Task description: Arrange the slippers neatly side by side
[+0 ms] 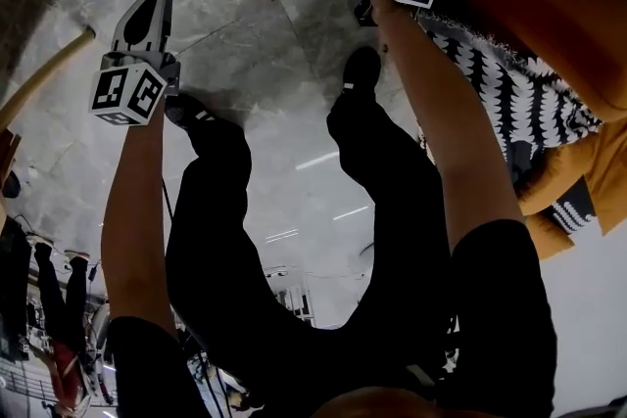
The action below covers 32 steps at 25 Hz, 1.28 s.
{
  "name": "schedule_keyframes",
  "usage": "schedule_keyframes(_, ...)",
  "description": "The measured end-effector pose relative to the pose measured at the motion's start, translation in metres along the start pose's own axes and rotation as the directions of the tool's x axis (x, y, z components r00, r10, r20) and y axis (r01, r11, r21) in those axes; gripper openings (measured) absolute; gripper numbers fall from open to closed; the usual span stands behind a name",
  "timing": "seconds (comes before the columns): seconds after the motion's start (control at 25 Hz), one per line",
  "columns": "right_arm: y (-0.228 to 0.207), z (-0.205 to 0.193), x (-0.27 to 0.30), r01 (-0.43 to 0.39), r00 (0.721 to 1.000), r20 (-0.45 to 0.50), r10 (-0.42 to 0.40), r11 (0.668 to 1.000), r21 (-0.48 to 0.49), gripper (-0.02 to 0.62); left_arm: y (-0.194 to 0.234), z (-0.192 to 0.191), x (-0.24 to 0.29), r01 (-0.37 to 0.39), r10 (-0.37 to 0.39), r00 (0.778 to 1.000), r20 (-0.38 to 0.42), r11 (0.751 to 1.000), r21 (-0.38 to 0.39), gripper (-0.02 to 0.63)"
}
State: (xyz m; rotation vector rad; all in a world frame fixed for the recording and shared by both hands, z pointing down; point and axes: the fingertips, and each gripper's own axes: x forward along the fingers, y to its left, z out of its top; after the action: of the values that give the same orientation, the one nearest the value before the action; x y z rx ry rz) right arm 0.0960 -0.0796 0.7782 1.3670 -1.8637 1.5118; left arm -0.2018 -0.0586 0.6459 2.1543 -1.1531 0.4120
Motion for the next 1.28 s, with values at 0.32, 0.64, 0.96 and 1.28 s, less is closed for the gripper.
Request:
schedule_keyframes(0.32,-0.008,0.007,0.027,0.001,1.000,-0.019,-0.001,1.000,-0.003,0.138,0.003,-0.007,0.006,0.032,-0.031,1.000,-0.004,0.998,0.057,0.014)
schedule_keyframes(0.64,-0.003,0.006,0.024,-0.009,0.998,-0.055,0.007,0.999,-0.037,0.037,0.002,-0.018,-0.007,0.042,-0.039,0.998,-0.043,0.996,0.075,0.014)
schedule_keyframes(0.96,0.016,0.009,0.004,-0.002,0.999,0.052,-0.003,0.995,0.100,0.034,-0.001,-0.016,-0.023,0.031,-0.029,0.999,-0.045,0.998,0.055,0.014)
schedule_keyframes(1.28,0.054,0.009,-0.004,-0.059,0.989,0.144,0.025,0.968,0.243,0.034,-0.002,-0.009,-0.042,0.027,-0.026,0.999,-0.039,0.999,0.036,0.014)
